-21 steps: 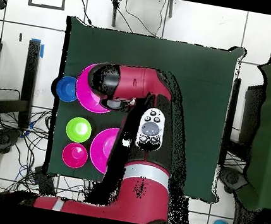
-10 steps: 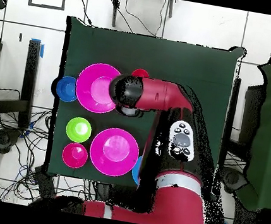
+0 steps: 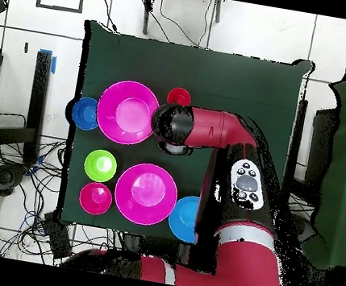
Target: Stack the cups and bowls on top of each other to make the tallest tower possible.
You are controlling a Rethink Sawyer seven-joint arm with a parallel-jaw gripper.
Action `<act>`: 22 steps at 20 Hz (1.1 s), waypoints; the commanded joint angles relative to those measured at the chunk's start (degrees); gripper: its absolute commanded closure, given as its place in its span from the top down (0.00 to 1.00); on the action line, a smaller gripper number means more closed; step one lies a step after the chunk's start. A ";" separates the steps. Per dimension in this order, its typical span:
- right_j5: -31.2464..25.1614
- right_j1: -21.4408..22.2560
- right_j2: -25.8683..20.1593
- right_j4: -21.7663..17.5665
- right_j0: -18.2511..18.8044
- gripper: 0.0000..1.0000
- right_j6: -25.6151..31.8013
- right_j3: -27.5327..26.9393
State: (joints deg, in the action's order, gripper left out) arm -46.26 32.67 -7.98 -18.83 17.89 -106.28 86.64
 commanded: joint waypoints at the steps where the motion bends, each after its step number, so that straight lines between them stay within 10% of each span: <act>1: 2.18 -1.71 -7.76 -5.93 0.61 1.00 13.47 2.79; 22: 5.33 -3.90 -11.03 -9.59 3.32 1.00 10.40 2.69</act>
State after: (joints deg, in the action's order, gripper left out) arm -44.33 32.31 -13.74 -23.39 21.01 -106.28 87.16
